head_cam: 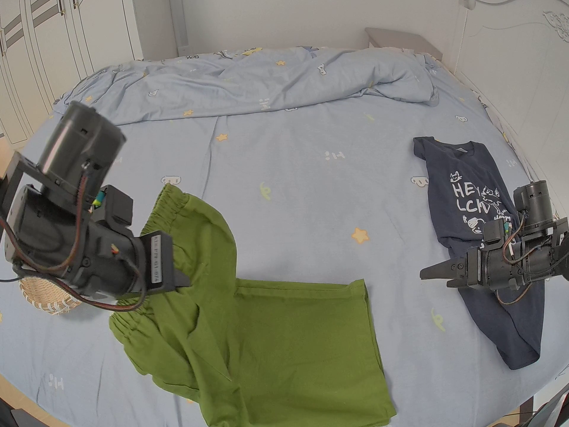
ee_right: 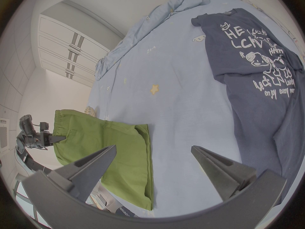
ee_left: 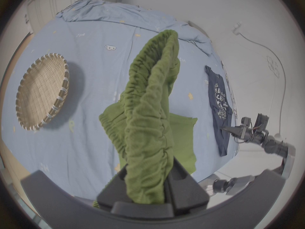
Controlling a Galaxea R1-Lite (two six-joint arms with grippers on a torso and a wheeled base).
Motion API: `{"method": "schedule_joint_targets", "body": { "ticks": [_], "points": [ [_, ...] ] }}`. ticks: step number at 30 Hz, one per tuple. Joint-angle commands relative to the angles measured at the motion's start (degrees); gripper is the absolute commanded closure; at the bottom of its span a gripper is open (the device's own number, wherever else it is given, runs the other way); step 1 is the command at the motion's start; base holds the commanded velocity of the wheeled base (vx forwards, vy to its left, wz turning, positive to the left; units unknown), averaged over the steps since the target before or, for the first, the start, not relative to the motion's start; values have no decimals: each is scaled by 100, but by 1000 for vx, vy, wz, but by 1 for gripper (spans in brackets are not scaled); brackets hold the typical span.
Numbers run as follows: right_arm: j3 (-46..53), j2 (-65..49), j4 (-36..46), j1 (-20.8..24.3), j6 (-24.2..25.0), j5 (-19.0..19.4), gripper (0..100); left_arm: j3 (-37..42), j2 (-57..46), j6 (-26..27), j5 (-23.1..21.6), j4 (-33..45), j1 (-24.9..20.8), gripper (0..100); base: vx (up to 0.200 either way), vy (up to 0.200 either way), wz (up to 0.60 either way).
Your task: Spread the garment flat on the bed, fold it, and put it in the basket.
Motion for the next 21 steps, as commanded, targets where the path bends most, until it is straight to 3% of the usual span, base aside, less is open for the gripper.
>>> {"method": "schedule_joint_targets", "body": {
  "ticks": [1,6,21],
  "points": [
    [4,248,-19,0,-8,1,0,-736,869,-917,448,225,-935,100,0,0,0],
    [13,257,-19,0,-8,-8,0,-921,1107,-1523,448,225,-1225,100,0,0,0],
    [21,327,-28,0,1,-8,0,-982,1722,-1893,448,172,-1814,100,0,0,0]
  ]
}}
